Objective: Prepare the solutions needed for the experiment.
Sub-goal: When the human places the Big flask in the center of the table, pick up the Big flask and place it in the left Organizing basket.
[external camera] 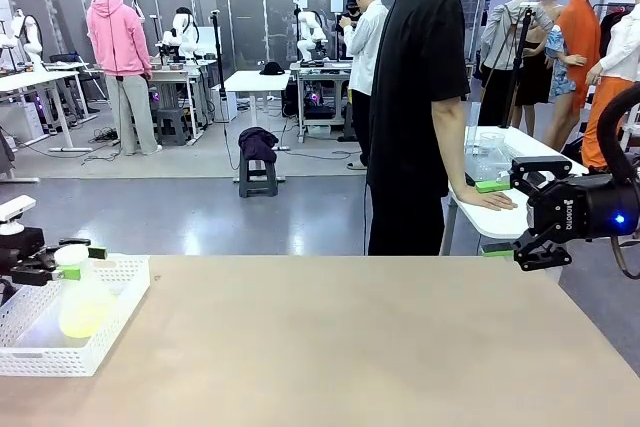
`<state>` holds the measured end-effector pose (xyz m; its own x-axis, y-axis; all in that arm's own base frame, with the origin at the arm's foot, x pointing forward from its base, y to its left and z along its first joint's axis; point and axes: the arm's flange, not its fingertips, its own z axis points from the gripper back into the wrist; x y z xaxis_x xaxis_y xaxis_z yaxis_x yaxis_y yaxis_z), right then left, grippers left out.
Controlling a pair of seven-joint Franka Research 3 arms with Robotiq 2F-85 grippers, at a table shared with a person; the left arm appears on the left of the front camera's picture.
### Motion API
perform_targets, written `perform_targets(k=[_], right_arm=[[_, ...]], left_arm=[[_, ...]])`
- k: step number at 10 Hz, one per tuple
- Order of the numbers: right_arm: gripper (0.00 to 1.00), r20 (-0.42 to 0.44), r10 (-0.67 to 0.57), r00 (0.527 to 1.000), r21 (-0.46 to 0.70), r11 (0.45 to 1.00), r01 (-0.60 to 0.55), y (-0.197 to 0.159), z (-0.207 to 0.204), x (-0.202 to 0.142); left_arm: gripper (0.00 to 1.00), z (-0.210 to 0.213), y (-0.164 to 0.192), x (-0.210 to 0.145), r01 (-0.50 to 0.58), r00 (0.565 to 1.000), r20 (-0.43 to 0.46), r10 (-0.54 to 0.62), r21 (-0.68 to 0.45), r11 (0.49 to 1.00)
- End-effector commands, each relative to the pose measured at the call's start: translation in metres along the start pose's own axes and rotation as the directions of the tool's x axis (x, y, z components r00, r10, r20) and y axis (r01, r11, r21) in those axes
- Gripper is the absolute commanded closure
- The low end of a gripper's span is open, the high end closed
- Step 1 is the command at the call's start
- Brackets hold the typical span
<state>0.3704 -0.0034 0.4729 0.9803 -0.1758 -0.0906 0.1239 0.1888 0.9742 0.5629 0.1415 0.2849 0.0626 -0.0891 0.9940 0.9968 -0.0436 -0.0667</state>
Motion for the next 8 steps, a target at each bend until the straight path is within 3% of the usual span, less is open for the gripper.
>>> perform_targets(k=[1, 8], right_arm=[[0.0, -0.001, 0.008, 1.0, 0.011, 1.0, -0.008, 0.001, 0.0, 0.0], [0.0, -0.001, 0.008, 1.0, 0.011, 1.0, -0.008, 0.001, 0.0, 0.0]], left_arm=[[0.0, 0.008, -0.007, 0.009, -0.01, 0.999, -0.039, 0.01, 0.003, 1.0], [0.0, 0.045, -0.048, 0.038, 0.031, 0.998, -0.063, -0.026, 0.077, 0.997]])
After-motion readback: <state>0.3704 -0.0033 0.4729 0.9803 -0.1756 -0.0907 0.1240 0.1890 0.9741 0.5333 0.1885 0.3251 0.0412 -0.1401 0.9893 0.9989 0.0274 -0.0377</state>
